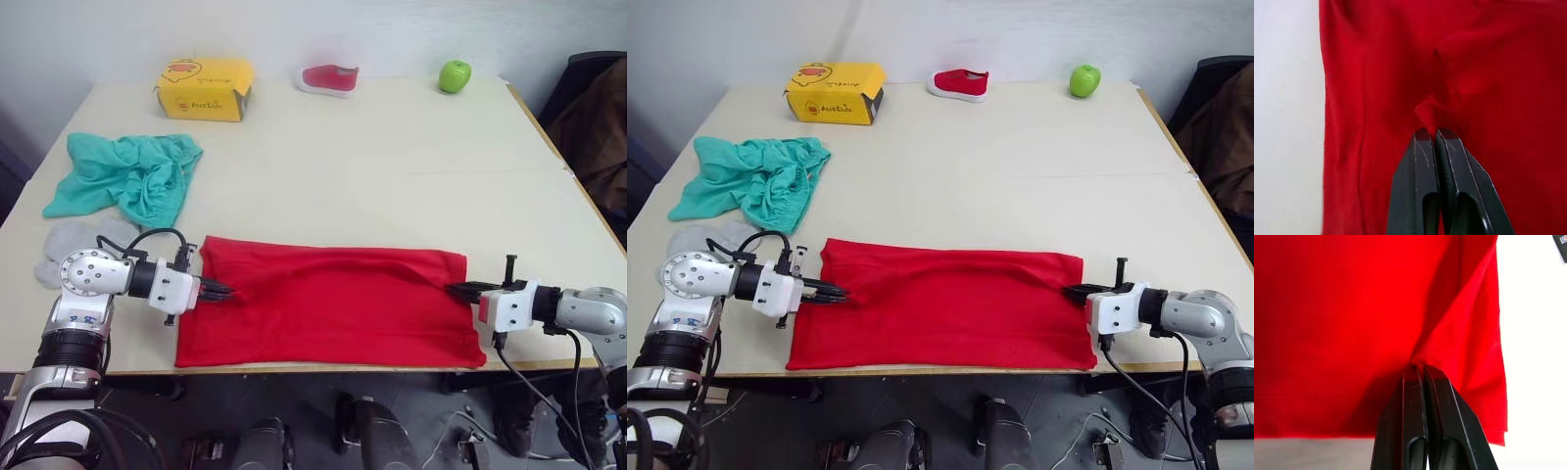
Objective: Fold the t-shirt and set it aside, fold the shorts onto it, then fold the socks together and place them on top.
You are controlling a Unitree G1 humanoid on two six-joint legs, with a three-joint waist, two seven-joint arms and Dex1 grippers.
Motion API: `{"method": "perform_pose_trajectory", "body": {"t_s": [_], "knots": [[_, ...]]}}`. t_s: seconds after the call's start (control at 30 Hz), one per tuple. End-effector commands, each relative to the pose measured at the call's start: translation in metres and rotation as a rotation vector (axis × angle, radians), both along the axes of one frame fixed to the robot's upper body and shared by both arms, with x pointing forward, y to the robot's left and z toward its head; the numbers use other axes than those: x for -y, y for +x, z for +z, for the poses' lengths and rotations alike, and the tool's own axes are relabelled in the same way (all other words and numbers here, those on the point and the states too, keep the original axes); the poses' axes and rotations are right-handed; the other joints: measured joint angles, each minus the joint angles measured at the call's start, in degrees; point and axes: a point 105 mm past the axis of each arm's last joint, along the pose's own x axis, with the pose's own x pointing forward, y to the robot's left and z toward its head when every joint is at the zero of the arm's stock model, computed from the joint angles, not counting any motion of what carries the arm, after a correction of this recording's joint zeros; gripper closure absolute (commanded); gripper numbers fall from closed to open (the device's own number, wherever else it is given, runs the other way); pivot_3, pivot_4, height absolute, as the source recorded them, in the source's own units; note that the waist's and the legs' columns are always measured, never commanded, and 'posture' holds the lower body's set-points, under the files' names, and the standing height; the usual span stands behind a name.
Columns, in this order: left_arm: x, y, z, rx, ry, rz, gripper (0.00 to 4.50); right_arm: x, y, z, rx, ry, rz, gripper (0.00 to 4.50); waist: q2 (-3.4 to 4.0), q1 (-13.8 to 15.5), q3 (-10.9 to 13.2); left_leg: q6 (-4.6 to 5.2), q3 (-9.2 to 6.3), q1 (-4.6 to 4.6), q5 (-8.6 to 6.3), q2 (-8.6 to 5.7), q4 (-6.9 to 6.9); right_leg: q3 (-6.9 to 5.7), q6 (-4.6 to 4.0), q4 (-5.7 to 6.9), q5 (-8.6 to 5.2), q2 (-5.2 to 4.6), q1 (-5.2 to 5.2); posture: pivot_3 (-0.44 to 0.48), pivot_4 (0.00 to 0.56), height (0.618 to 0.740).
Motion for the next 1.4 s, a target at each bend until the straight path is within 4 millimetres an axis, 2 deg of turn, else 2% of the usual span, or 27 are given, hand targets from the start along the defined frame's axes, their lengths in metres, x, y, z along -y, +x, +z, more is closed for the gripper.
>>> {"method": "perform_pose_trajectory", "body": {"t_s": [0.03, 0.23, 0.27, 0.3, 0.33, 0.43, 0.6, 0.7, 0.73, 0.8, 0.87, 0.9, 0.97, 1.1, 1.2, 1.23, 1.33, 1.4], "knots": [[-0.002, 0.006, 0.000, 0.088, 0.003, 0.007, 4.50, 0.008, 0.000, -0.004, -0.011, -0.038, -0.008, 4.43, -0.01, -0.04, 0.00, 0.02, 0.02, 0.01, -0.01, 0.00, 0.00, 0.00, 0.00, 0.01, 0.00, 0.00, 0.00, 0.000, 0.150, 0.740], [-0.010, 0.015, 0.004, -0.023, -0.047, 0.113, 4.50, 0.009, -0.001, -0.001, -0.058, 0.012, -0.022, 4.43, -0.01, -0.10, -0.01, 0.03, 0.05, 0.02, -0.02, 0.02, -0.01, -0.01, 0.00, 0.03, 0.00, 0.03, 0.00, 0.000, 0.150, 0.740], [-0.011, 0.014, 0.004, -0.062, -0.059, 0.135, 4.28, 0.008, -0.002, 0.000, -0.070, 0.026, -0.020, 4.48, -0.01, -0.11, -0.01, 0.05, 0.05, 0.02, -0.02, 0.02, -0.01, -0.01, 0.00, 0.03, 0.00, 0.03, 0.00, 0.000, 0.150, 0.740], [-0.011, 0.014, 0.004, -0.090, -0.071, 0.149, 4.02, 0.007, -0.002, 0.002, -0.079, 0.045, -0.025, 4.29, -0.01, -0.11, 0.00, 0.05, 0.05, 0.02, -0.03, 0.02, -0.01, -0.01, 0.00, 0.03, 0.00, 0.03, 0.00, 0.000, 0.150, 0.740], [-0.011, 0.013, 0.005, -0.111, -0.078, 0.158, 3.86, 0.006, -0.001, 0.005, -0.087, 0.066, -0.031, 4.09, -0.01, -0.11, 0.00, 0.05, 0.03, 0.00, -0.03, 0.04, -0.02, -0.02, 0.00, 0.02, 0.00, 0.03, -0.01, 0.000, 0.150, 0.740], [-0.013, 0.007, 0.011, -0.213, -0.107, 0.200, 2.95, 0.004, 0.001, 0.022, -0.111, 0.157, -0.062, 3.27, -0.01, -0.09, 0.00, 0.06, 0.02, -0.01, -0.03, 0.06, -0.01, -0.03, 0.00, 0.01, 0.00, 0.03, -0.01, 0.000, 0.150, 0.740], [-0.027, -0.008, 0.028, -0.443, -0.147, 0.315, 1.35, 0.009, 0.000, 0.053, -0.186, 0.311, -0.140, 1.47, 0.01, -0.07, 0.01, 0.06, -0.03, -0.07, -0.03, 0.07, -0.01, -0.03, 0.00, 0.00, 0.00, 0.03, -0.06, 0.000, 0.150, 0.740], [-0.042, -0.013, 0.041, -0.613, -0.195, 0.435, 0.51, 0.005, 0.000, 0.071, -0.298, 0.474, -0.198, 0.55, 0.01, -0.13, 0.01, 0.06, -0.08, -0.06, -0.03, 0.09, -0.01, -0.03, 0.00, -0.02, 0.00, 0.04, -0.05, 0.000, 0.150, 0.740], [-0.046, -0.011, 0.044, -0.659, -0.218, 0.478, 0.18, 0.001, 0.000, 0.076, -0.337, 0.521, -0.204, 0.51, 0.01, -0.13, 0.01, 0.06, -0.09, -0.07, -0.03, 0.09, -0.01, -0.03, -0.01, -0.03, 0.00, 0.04, -0.04, 0.000, 0.150, 0.740], [-0.047, -0.001, 0.056, -0.705, -0.323, 0.527, 0.04, -0.012, 0.003, 0.087, -0.402, 0.640, -0.212, 0.51, 0.01, -0.06, 0.01, 0.06, -0.11, -0.06, -0.04, 0.09, -0.01, -0.04, -0.01, -0.02, -0.01, 0.04, -0.04, 0.000, 0.150, 0.740], [-0.039, 0.014, 0.069, -0.753, -0.468, 0.550, 0.00, -0.030, 0.010, 0.093, -0.464, 0.746, -0.216, 0.93, 0.00, 0.04, 0.01, 0.07, -0.11, -0.09, -0.04, 0.09, 0.00, -0.04, -0.01, -0.02, -0.01, 0.04, -0.04, 0.000, 0.150, 0.740], [-0.032, 0.024, 0.074, -0.771, -0.538, 0.546, 0.40, -0.042, 0.016, 0.093, -0.490, 0.772, -0.224, 1.20, -0.01, 0.18, 0.00, 0.07, -0.12, -0.12, -0.04, 0.08, 0.01, -0.05, -0.01, -0.03, -0.01, 0.03, -0.03, 0.000, 0.150, 0.740], [-0.022, 0.037, 0.073, -0.769, -0.572, 0.546, 0.91, -0.060, 0.023, 0.089, -0.519, 0.784, -0.234, 1.86, 0.00, 0.33, 0.00, 0.07, -0.15, -0.24, -0.04, 0.06, 0.11, -0.07, 0.02, 0.00, 0.01, 0.03, -0.10, 0.000, 0.150, 0.740], [0.002, 0.051, 0.049, -0.764, -0.489, 0.537, 2.20, -0.089, 0.028, 0.059, -0.559, 0.688, -0.255, 3.32, -0.01, 0.30, 0.00, 0.06, -0.13, -0.37, -0.05, 0.04, 0.04, -0.15, 0.02, -0.08, 0.01, 0.09, -0.21, 0.000, 0.150, 0.740], [0.013, 0.058, 0.034, -0.759, -0.434, 0.530, 3.18, -0.100, 0.028, 0.042, -0.591, 0.651, -0.271, 4.38, -0.01, 0.32, 0.00, 0.05, -0.12, -0.43, -0.05, 0.03, 0.05, -0.17, 0.02, -0.15, 0.01, 0.12, -0.22, 0.000, 0.150, 0.740], [0.014, 0.060, 0.029, -0.747, -0.403, 0.536, 3.50, -0.102, 0.027, 0.037, -0.600, 0.636, -0.280, 4.50, -0.01, 0.32, 0.00, 0.05, -0.12, -0.43, -0.05, 0.03, 0.07, -0.17, 0.02, -0.14, 0.01, 0.13, -0.22, 0.000, 0.150, 0.740], [0.011, 0.065, 0.014, -0.720, -0.325, 0.566, 4.43, -0.097, 0.029, 0.023, -0.611, 0.603, -0.347, 4.50, -0.01, 0.22, 0.00, 0.05, -0.12, -0.43, -0.05, 0.03, 0.09, -0.17, 0.02, -0.13, 0.01, 0.13, -0.22, 0.000, 0.150, 0.740], [0.003, 0.073, 0.004, -0.679, -0.285, 0.629, 4.47, -0.083, 0.035, 0.015, -0.587, 0.600, -0.446, 4.50, -0.01, 0.15, 0.00, 0.05, -0.11, -0.41, -0.05, 0.03, 0.09, -0.16, 0.02, -0.12, 0.01, 0.13, -0.22, 0.000, 0.150, 0.740]]}}
